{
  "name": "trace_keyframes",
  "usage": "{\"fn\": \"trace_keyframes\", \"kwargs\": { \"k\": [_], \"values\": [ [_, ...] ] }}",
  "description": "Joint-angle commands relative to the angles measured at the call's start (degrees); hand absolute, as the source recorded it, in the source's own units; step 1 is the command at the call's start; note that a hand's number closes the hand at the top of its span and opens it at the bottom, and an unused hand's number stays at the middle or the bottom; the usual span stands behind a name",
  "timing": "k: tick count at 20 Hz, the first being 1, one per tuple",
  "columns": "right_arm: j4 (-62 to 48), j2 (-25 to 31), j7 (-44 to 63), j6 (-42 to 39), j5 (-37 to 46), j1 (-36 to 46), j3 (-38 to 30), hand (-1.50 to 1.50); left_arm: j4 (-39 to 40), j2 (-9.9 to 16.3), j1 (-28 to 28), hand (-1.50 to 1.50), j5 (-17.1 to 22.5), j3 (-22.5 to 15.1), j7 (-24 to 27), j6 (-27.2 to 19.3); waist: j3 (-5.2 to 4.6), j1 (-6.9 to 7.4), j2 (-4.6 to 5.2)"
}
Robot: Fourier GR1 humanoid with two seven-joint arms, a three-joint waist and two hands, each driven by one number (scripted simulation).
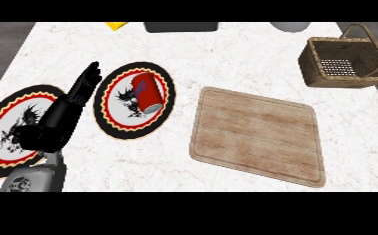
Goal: Pick the cupcake from the cutting board and place it in the basket
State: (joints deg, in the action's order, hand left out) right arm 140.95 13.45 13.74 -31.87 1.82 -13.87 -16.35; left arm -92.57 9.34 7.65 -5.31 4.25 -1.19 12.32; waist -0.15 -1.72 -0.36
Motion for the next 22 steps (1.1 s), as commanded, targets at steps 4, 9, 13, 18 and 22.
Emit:
{"fn": "trace_keyframes", "kwargs": {
  "k": [4, 9, 13, 18, 22],
  "values": [
    [6.59, 11.09, 19.06, 4.19, -16.07, 9.22, -14.38, 1.50, 2.63, 0.57, 2.40, 0.00, 0.70, 0.78, 0.55, 0.92, -0.02, 0.76, 0.22],
    [-4.07, 21.83, 30.24, 8.79, -17.83, 25.18, -16.09, 1.50, 2.33, 0.33, 2.35, 0.00, 0.60, 0.18, 0.38, 1.39, 0.03, 1.82, 0.31],
    [-12.98, 27.27, 34.76, 12.67, -13.46, 34.92, -12.35, 1.50, 0.31, 0.98, 1.97, 0.00, 1.80, 0.73, -1.06, 2.45, 0.05, 2.48, 0.40],
    [-24.88, 30.58, 32.82, 15.97, -8.68, 44.76, -10.30, 1.50, 0.44, 1.18, 0.60, 0.00, 1.88, 0.41, 0.08, 3.50, 0.08, 2.70, 0.43],
    [-36.20, 30.32, 27.23, 19.15, -3.73, 49.60, -9.64, 1.50, 2.46, 0.52, 4.49, 0.00, 1.59, 0.54, -1.14, 2.50, 0.11, 2.56, 0.57]
  ]
}}
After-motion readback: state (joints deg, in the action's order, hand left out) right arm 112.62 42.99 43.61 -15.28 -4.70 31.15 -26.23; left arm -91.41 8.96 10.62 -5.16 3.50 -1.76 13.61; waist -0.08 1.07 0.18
